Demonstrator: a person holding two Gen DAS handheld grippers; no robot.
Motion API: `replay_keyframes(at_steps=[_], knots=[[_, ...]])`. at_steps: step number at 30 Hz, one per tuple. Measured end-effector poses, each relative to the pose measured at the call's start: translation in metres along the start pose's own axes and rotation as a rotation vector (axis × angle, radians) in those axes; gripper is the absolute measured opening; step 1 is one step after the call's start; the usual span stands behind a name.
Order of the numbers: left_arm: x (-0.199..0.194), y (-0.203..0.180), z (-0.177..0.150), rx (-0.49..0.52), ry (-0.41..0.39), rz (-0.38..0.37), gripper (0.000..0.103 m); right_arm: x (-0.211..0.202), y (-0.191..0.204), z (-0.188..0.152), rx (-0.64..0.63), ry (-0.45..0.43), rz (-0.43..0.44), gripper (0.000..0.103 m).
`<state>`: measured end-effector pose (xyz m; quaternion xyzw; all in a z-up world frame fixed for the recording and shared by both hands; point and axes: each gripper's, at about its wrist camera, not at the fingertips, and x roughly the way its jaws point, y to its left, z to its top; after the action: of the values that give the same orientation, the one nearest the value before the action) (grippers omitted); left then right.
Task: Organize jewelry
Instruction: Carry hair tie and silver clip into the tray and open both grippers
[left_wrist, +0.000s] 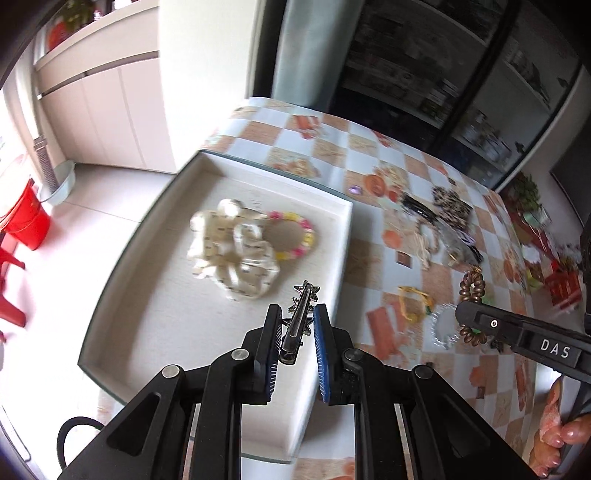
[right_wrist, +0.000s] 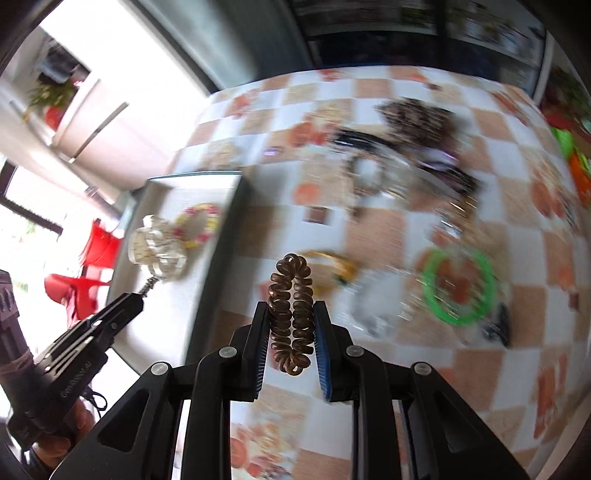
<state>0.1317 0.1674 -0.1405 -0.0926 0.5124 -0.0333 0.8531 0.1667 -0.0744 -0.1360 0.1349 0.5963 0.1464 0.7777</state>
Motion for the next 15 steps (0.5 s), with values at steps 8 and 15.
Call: replay_keyframes(at_steps=[8,15], knots=[[0.007,0.062,0.0,-0.091,-0.008,0.097,0.021,0.047,0.075,0.013,-0.115,0.074,0.111,0.025],[0.026,0.106,-0.01,-0.16,0.021,0.162,0.021,0.106,0.131,0.002,-0.188,0.211,0.21,0.025]])
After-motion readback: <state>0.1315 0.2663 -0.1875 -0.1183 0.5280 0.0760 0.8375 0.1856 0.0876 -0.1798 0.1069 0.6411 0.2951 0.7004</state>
